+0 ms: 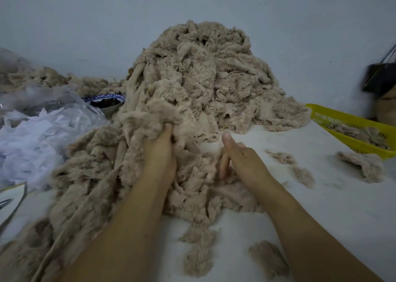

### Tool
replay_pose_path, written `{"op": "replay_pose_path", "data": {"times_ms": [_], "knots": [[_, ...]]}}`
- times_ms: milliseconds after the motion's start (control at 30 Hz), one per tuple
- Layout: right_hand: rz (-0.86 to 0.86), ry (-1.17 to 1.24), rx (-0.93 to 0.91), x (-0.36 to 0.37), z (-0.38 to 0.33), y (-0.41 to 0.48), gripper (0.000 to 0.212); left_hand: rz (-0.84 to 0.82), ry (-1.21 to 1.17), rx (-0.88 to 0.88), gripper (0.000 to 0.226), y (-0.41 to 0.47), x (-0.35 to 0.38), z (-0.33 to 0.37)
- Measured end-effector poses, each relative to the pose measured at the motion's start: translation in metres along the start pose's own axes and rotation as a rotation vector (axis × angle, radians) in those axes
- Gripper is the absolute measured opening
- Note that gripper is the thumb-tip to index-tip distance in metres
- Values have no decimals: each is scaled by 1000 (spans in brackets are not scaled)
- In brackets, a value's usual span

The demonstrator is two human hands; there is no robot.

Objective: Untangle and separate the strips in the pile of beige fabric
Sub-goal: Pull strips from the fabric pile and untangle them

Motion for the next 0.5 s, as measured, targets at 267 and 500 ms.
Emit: {"op": "replay_pose_path", "data": {"times_ms": [267, 500], "knots": [[132, 190, 23, 7, 10, 7, 46, -248, 948, 463, 35, -31, 26, -17], [422, 659, 172, -12, 15, 8, 30, -207, 775, 184, 20, -13, 22, -25]]}}
Point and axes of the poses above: each hand's wrist, its own y-axis towards the middle knuckle, its own x-axis out of the palm, z = x × y, the point moved 4 cm from there along y, towards the middle knuckle, and after that the axes turned 15 degrees about -x, right-handed, at the moved point
